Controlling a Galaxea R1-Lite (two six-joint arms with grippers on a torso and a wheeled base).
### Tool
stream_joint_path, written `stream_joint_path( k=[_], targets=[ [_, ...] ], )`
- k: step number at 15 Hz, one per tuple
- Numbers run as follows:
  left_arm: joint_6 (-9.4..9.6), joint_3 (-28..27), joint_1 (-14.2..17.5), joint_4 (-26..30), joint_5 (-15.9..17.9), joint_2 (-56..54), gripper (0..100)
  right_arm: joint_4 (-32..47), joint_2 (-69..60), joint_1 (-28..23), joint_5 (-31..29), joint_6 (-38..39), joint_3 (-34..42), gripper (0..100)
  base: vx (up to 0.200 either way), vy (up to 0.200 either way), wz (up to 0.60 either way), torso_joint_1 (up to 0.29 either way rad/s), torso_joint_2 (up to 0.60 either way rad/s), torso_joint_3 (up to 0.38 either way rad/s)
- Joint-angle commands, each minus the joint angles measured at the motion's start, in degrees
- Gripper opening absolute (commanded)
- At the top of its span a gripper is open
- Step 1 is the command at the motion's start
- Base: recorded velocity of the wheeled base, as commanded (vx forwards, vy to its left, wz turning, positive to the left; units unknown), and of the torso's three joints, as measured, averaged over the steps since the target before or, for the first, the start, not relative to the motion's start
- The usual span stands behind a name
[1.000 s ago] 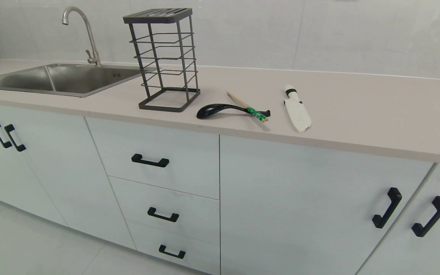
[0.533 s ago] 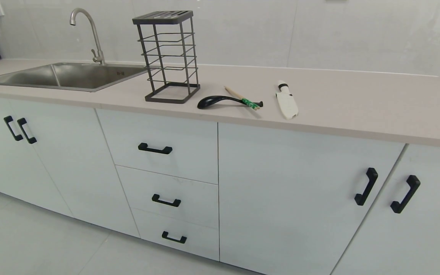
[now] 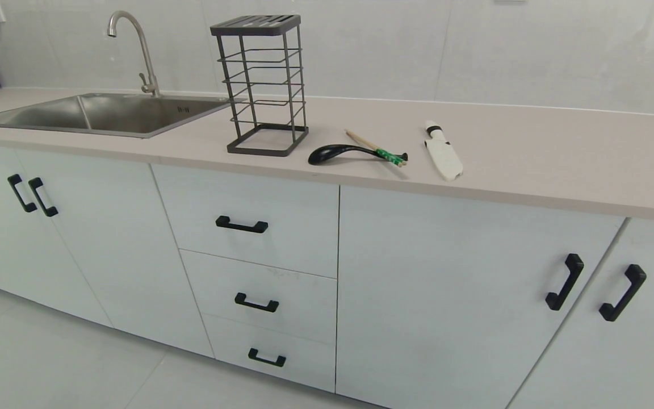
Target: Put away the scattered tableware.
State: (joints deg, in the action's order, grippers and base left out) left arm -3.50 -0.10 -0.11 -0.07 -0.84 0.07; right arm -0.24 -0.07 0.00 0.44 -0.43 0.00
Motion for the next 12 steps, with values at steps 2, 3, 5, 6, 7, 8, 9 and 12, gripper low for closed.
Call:
stream_joint_path(
  k=[2, 3, 5, 6, 7, 8, 9, 12],
  targets=[
    [-0.02, 0.0, 0.0, 0.0, 0.0, 0.0, 100, 0.0, 0.1, 0.1, 0.0, 0.0, 0.0, 0, -0.200, 0.000, 0.00, 0.002, 0.00, 0.002],
    [0.07, 0.0, 0.0, 0.0, 0.0, 0.0, 100, 0.0, 0.1, 0.1, 0.0, 0.0, 0.0, 0, -0.200, 0.000, 0.00, 0.017, 0.00, 0.002],
    [0.33, 0.0, 0.0, 0.0, 0.1, 0.0, 100, 0.0, 0.1, 0.0, 0.0, 0.0, 0.0, 0, 0.000, 0.000, 0.00, 0.000, 0.00, 0.000],
    [0.42, 0.0, 0.0, 0.0, 0.1, 0.0, 100, 0.0, 0.1, 0.1, 0.0, 0.0, 0.0, 0, 0.000, 0.000, 0.00, 0.000, 0.00, 0.000],
    [0.60, 0.0, 0.0, 0.0, 0.1, 0.0, 100, 0.0, 0.1, 0.0, 0.0, 0.0, 0.0, 0, 0.000, 0.000, 0.00, 0.000, 0.00, 0.000],
    [0.60, 0.0, 0.0, 0.0, 0.1, 0.0, 100, 0.0, 0.1, 0.0, 0.0, 0.0, 0.0, 0, 0.000, 0.000, 0.00, 0.000, 0.00, 0.000],
    [0.60, 0.0, 0.0, 0.0, 0.1, 0.0, 100, 0.0, 0.1, 0.0, 0.0, 0.0, 0.0, 0, 0.000, 0.000, 0.00, 0.000, 0.00, 0.000],
    [1.92, 0.0, 0.0, 0.0, 0.5, 0.0, 100, 0.0, 0.1, 0.0, 0.1, -0.3, 0.0, 0, 0.000, 0.000, 0.00, 0.000, 0.00, 0.000]
  ],
)
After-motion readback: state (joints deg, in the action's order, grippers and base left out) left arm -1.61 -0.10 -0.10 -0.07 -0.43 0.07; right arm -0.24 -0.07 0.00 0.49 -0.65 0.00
